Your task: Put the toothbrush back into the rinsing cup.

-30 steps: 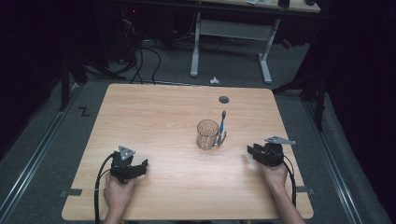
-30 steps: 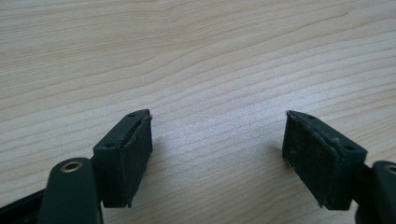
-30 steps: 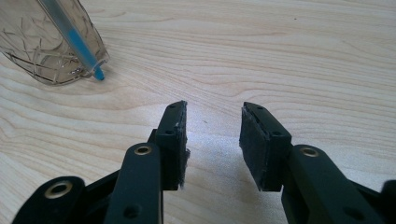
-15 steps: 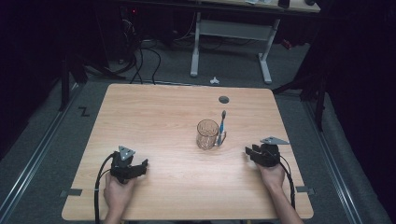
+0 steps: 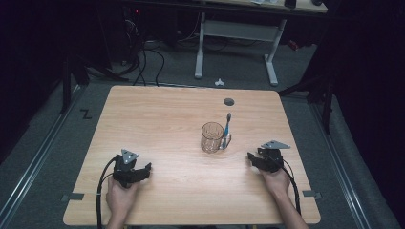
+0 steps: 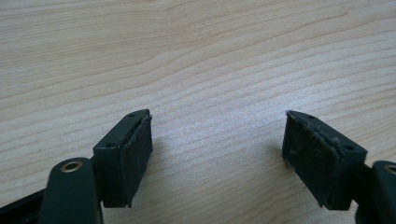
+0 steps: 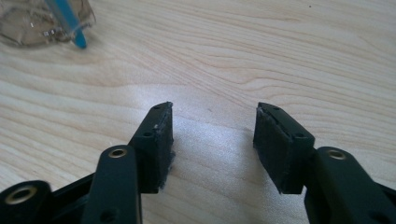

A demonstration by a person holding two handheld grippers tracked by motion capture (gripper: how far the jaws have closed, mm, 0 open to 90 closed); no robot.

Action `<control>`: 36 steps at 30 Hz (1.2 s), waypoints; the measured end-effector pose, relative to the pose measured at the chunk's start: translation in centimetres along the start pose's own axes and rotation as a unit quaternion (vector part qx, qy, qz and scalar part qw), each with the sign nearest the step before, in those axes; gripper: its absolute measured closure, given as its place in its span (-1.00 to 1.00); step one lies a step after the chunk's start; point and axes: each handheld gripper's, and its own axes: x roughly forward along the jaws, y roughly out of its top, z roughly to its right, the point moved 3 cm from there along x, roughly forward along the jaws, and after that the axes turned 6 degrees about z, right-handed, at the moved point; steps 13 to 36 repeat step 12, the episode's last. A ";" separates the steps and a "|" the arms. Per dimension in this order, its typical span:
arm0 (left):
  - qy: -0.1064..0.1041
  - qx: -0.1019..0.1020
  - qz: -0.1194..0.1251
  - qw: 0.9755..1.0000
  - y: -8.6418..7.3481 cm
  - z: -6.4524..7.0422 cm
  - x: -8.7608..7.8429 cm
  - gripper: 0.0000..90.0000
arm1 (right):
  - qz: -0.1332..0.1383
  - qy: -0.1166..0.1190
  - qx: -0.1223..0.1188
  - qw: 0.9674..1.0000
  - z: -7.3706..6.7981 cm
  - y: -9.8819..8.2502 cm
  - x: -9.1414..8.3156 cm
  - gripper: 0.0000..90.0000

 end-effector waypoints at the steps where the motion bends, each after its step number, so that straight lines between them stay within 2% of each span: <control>1: 0.000 0.000 0.000 1.000 0.0 0.0 0.0 -0.45 | -0.001 0.001 0.003 1.000 0.0 0.0 0.0 0.00; 8: 0.000 0.000 0.000 1.000 0.0 0.0 0.0 -0.45 | -0.002 -0.001 0.006 1.000 0.0 0.0 0.0 -0.06; 36: 0.000 0.000 0.000 1.000 0.0 0.0 0.0 -0.45 | -0.002 -0.001 0.006 1.000 0.0 0.0 0.0 -0.06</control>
